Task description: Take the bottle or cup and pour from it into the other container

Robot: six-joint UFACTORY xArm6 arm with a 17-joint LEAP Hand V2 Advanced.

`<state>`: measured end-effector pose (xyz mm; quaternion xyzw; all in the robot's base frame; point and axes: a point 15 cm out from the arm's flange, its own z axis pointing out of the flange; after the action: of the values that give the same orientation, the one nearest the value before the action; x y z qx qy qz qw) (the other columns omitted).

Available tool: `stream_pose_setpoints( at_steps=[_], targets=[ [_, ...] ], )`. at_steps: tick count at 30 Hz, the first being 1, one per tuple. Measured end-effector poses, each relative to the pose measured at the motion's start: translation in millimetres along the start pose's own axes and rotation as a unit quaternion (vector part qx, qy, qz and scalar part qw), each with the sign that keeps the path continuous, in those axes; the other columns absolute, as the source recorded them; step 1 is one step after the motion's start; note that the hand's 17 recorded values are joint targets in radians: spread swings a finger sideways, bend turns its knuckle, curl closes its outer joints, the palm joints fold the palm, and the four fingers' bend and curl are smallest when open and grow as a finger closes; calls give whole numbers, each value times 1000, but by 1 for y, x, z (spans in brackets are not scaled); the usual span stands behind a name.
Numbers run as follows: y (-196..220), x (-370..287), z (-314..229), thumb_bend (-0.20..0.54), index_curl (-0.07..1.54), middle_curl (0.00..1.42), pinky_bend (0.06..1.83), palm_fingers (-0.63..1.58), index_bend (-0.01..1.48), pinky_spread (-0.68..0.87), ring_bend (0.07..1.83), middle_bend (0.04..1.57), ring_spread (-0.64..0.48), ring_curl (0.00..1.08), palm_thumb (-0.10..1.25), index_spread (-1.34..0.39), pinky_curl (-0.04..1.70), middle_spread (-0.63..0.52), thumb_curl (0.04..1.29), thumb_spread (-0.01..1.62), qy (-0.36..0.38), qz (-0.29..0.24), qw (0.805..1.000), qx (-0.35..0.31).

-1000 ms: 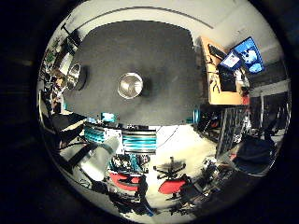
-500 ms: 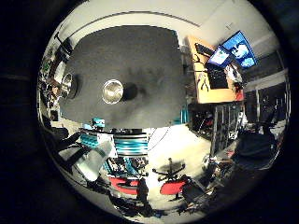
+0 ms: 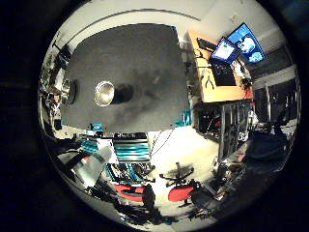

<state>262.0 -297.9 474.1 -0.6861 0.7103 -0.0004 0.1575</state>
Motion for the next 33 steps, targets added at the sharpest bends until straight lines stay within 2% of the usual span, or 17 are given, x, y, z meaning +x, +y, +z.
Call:
stream_pose_setpoints(
  at_steps=[8, 17, 22, 33],
  targets=[
    [14, 26, 17, -32, 253, 339, 454, 158, 141, 450, 345, 205, 178, 248, 661, -273, 307, 58, 374, 1016, -31, -6, 999, -3],
    [14, 42, 41, -36, 240, 338, 493, 67, 147, 436, 337, 216, 185, 249, 537, -261, 308, 89, 313, 961, -88, -42, 995, 18],
    [16, 57, 49, -30, 241, 336, 493, 65, 145, 432, 345, 221, 177, 254, 528, -267, 305, 90, 303, 938, -123, -37, 990, 62],
    [39, 85, 88, -31, 239, 337, 496, 48, 144, 424, 345, 240, 173, 258, 518, -266, 302, 85, 301, 920, -187, -20, 980, 70]
  ],
)
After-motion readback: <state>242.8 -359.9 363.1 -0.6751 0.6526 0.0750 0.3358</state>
